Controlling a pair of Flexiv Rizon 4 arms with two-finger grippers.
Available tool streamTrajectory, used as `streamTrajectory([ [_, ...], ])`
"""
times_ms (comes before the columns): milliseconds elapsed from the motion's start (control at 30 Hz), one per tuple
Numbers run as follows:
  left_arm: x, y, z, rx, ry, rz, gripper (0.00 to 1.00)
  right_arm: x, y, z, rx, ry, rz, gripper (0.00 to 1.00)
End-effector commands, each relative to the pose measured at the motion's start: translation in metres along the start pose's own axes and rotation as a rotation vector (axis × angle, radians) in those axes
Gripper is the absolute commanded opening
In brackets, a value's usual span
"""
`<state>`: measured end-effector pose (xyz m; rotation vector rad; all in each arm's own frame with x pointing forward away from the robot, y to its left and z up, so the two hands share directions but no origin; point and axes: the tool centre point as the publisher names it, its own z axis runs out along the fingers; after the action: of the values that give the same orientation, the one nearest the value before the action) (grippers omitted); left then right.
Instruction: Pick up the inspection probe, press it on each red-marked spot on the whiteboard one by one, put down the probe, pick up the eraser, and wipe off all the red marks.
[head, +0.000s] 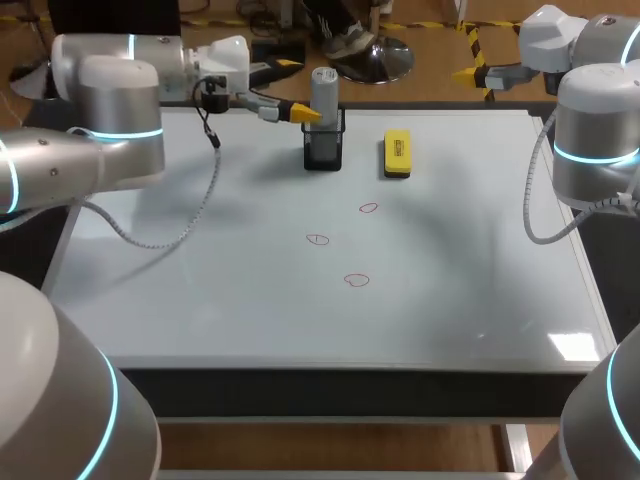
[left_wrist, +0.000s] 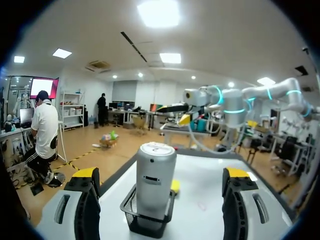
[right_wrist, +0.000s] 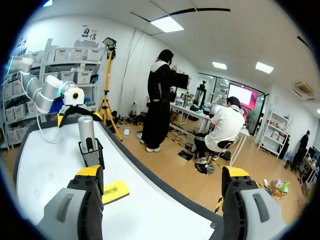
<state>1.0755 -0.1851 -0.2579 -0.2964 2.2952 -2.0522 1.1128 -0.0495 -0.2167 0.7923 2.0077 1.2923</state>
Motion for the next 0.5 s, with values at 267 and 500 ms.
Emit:
streamTrajectory([
  [267,-0.009,0.014,0.027,0.016,0.036,-0.013,1.00,0.000,0.000,0.000,0.001,0.001,0.000,1.00],
  [500,-0.013,0.016,0.040,0.027,0.054,-0.018,1.00,0.000,0.000,0.000,0.001,0.001,0.000,1.00],
])
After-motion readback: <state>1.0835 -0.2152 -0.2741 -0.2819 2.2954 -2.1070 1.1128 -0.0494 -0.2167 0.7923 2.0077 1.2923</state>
